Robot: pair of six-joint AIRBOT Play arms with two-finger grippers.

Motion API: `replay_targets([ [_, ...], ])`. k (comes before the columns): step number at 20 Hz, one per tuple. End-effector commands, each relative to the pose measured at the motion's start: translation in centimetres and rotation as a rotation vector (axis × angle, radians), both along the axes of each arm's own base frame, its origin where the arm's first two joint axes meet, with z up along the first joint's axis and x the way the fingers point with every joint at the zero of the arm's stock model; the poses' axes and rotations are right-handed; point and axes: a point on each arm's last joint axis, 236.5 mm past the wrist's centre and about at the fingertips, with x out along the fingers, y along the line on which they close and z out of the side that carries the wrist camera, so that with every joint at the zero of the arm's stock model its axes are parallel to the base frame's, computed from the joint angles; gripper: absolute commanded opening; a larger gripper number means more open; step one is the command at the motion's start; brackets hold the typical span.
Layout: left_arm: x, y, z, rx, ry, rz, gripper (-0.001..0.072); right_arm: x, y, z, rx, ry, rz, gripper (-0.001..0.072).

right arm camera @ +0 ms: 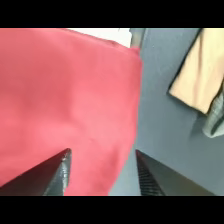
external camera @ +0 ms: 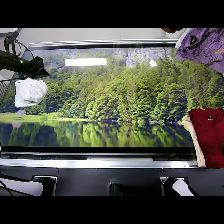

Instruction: Fold the clothes and pants, and hang the long-sleeved shirts on hangers.

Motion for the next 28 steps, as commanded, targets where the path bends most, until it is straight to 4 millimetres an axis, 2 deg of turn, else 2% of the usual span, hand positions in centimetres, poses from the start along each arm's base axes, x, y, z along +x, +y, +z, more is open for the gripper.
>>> replay_targets([
  [1, -0.1, 0.0, -0.1, 0.001, 0.007, -0.003, 0.0019, 3.5, -1.5, 2.9, -0.052, -0.140, 0.012, 0.0476],
  [2, -0.3, 0.0, -0.1, 0.001, 0.010, -0.005, 0.0018, 6.6, -2.0, 4.8, -0.070, -0.267, 0.023, 0.0472],
  [3, -0.4, 0.0, -0.1, 0.002, 0.015, -0.008, 0.0018, 10.5, -1.8, 6.9, -0.069, -0.420, 0.073, 0.0403],
  [4, -0.7, 0.0, 0.0, 0.003, 0.018, -0.011, 0.0018, 14.0, -1.0, 8.8, -0.068, -0.544, 0.150, 0.0317],
  [5, -0.9, -0.2, 0.2, 0.004, 0.020, -0.017, 0.0018, 17.4, 0.7, 10.5, -0.056, -0.640, 0.240, 0.0313],
  [7, -1.7, -0.3, 0.8, 0.023, 0.005, -0.024, 0.0018, 23.2, 6.9, 12.1, -0.008, -0.740, 0.469, 0.0232],
  [9, -3.4, 0.3, 0.6, 0.100, 0.003, -0.019, 0.0018, 26.9, 15.8, 11.9, 0.068, -0.741, 0.744, 0.0074],
  [10, -4.5, 0.4, 0.4, 0.132, -0.003, -0.027, 0.0018, 27.9, 20.8, 11.7, 0.103, -0.731, 0.898, 0.0029],
  [12, -7.2, -0.1, 0.2, 0.142, -0.032, -0.023, 0.0017, 27.9, 29.9, 11.4, 0.155, -0.701, 1.153, 0.0029],
  [14, -9.8, -0.5, 0.0, 0.138, -0.083, -0.002, 0.0018, 26.1, 37.4, 11.0, 0.202, -0.667, 1.352, 0.0029],
  [16, -12.2, -0.6, -0.4, 0.138, -0.121, 0.014, 0.0018, 23.9, 42.8, 10.9, 0.239, -0.648, 1.503, 0.0029],
  [18, -14.2, -0.2, -1.0, 0.154, -0.131, 0.024, 0.0018, 22.1, 46.3, 10.9, 0.266, -0.646, 1.597, 0.0029],
  [19, -14.9, -0.2, -1.1, 0.157, -0.132, 0.024, 0.0019, 21.5, 47.4, 11.0, 0.275, -0.647, 1.628, 0.0029],
  [21, -15.6, -0.2, -1.1, 0.157, -0.130, 0.021, 0.0019, 21.0, 48.1, 11.0, 0.286, -0.644, 1.648, 0.0030],
  [24, -15.6, -0.3, -1.0, 0.147, -0.127, 0.030, 0.0019, 20.0, 47.9, 10.5, 0.321, -0.602, 1.622, 0.0030],
  [28, -15.6, -0.3, -1.0, 0.147, -0.127, 0.030, 0.0020, 20.0, 47.9, 10.5, 0.321, -0.602, 1.622, 0.0030],
])
